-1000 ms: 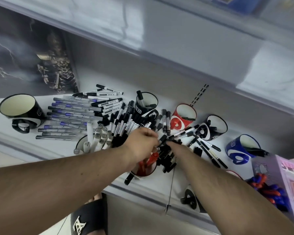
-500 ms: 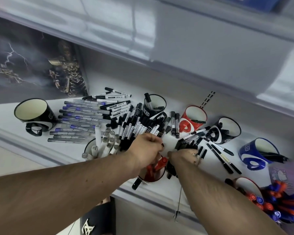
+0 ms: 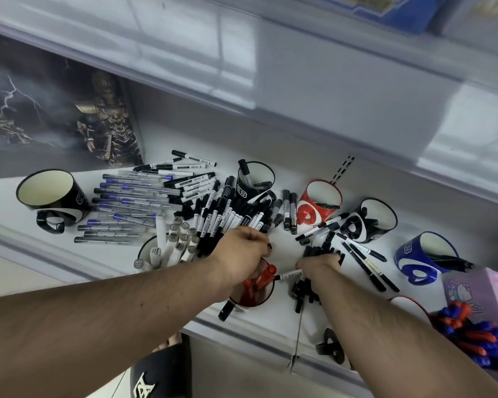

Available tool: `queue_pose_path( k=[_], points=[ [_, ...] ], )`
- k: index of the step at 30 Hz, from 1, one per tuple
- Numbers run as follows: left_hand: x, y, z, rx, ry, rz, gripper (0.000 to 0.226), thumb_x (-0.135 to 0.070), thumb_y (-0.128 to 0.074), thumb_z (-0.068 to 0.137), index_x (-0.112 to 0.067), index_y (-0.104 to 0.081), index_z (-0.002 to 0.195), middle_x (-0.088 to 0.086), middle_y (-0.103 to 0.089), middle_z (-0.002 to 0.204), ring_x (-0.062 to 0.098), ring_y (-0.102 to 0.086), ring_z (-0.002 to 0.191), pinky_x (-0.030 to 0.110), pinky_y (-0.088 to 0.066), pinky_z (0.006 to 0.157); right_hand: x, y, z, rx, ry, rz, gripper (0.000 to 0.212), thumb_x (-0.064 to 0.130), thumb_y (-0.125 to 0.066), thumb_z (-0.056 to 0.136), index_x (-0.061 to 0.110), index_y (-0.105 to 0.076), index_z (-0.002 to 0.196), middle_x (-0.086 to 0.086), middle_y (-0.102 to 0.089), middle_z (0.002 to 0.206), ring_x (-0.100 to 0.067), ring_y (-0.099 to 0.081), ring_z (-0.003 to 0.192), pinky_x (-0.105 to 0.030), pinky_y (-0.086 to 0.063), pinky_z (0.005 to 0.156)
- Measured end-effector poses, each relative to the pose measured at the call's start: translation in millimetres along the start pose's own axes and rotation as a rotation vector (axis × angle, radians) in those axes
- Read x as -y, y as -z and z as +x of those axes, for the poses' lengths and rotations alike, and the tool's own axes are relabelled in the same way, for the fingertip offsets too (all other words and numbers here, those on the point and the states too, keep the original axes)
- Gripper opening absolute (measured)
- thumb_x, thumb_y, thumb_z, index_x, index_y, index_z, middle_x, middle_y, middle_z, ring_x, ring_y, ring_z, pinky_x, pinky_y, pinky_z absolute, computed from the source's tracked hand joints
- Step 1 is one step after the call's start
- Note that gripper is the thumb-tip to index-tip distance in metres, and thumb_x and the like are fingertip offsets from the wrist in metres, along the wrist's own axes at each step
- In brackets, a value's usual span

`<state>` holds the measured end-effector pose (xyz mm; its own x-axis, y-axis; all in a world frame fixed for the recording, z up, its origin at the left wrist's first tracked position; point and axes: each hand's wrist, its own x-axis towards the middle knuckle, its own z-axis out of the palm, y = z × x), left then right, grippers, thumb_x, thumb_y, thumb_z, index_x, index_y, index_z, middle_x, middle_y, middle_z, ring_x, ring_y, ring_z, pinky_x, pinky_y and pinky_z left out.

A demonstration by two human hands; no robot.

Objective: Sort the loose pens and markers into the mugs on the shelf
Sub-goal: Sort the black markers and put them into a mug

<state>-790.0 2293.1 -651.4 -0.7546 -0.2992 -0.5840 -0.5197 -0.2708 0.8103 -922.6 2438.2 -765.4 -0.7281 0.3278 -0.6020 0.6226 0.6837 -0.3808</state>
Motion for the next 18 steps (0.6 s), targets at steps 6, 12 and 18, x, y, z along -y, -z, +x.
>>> queue_pose_path(
  k=[6,12,18],
  points=[
    [-3.4,-3.3,-4.2,0.005,-0.006,0.001,0.016,0.004,-0.053,0.089,-0.01,-0.061,0.089,0.012,-0.064,0.086,0.017,-0.054,0.057,0.032,-0.045,0.062,-14.0,15.1,11.3,0.09,-0.076,0.258,0.049,0.025,-0.087,0.057,0.002,-0.065,0.093,-0.012,-0.072,0.086,-0.022,-0.063,0.062,-0.03,-0.055,0.057],
    [-6.3,-17.8,-1.8,0.055,-0.144,0.184,0.011,-0.006,-0.06,0.09,-0.017,-0.064,0.091,0.003,-0.063,0.084,0.015,-0.057,0.072,0.031,-0.051,0.069,-12.5,43.1,-15.4,0.237,-0.044,0.48,0.047,0.024,-0.076,0.046,0.001,-0.07,0.087,-0.013,-0.063,0.073,-0.026,-0.061,0.065,-0.036,-0.053,0.061],
    [-10.4,-28.8,-21.8,0.514,0.18,0.079,0.04,-0.054,-0.06,0.084,-0.025,-0.061,0.111,0.008,-0.06,0.126,0.023,-0.057,0.113,0.047,-0.051,0.088,-25.2,83.6,-118.1,0.305,0.321,0.558,0.034,-0.006,-0.068,0.072,0.013,-0.059,0.098,-0.012,-0.064,0.083,-0.025,-0.062,0.076,-0.036,-0.052,0.068]
  ],
)
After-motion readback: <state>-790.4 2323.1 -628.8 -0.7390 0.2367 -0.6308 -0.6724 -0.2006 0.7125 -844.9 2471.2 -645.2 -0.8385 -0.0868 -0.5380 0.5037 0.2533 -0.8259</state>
